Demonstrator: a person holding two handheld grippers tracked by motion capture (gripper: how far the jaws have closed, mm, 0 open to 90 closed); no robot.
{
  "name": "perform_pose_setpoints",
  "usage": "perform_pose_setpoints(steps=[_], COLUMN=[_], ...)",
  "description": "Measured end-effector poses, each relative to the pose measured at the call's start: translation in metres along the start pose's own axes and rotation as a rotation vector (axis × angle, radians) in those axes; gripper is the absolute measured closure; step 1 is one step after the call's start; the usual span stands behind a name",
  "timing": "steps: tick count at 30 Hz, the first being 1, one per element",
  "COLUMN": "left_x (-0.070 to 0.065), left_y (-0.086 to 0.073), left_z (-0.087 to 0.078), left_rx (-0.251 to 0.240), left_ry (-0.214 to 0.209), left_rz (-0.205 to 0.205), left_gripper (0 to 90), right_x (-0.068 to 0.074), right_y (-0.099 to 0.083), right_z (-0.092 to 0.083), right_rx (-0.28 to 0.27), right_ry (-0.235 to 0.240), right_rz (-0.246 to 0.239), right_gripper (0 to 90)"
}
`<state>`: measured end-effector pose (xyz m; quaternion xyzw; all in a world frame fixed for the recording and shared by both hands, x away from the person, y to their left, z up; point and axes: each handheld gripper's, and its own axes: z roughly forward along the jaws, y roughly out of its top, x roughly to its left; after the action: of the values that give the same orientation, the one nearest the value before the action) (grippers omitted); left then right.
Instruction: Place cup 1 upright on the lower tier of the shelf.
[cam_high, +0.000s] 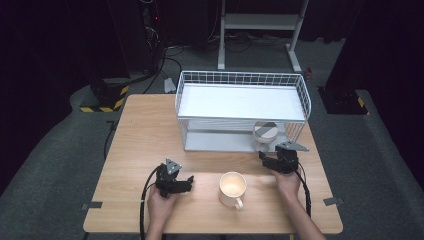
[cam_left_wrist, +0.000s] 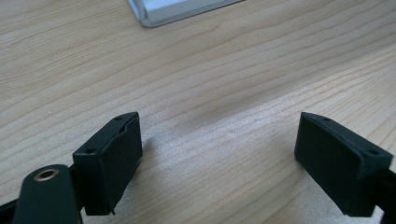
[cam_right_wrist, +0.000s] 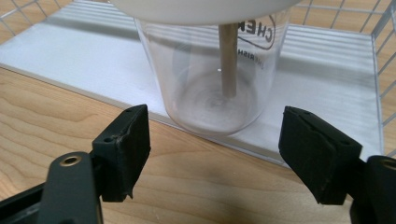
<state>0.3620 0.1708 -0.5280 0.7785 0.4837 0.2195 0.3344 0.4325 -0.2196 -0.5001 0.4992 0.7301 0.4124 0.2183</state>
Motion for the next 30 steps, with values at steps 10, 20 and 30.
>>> perform_pose_setpoints(steps=[10, 20, 30], left_x=[0.000, 0.000, 0.000], left_y=[0.000, 0.000, 0.000], left_z=[0.000, 0.000, 0.000], left_rx=[0.000, 0.000, 0.000], left_ry=[0.000, -0.001, -0.001], left_rz=[0.000, -0.002, -0.003], left_gripper=[15.5, 15.5, 15.5], right_x=[0.010, 0.011, 0.010], right_y=[0.007, 0.013, 0.022], right_z=[0.010, 0.018, 0.027], right_rx=[0.021, 0.029, 0.045], right_ry=[-0.050, -0.085, -0.092], right_rz=[-0.003, -0.013, -0.035], right_gripper=[30.1, 32.3, 37.2])
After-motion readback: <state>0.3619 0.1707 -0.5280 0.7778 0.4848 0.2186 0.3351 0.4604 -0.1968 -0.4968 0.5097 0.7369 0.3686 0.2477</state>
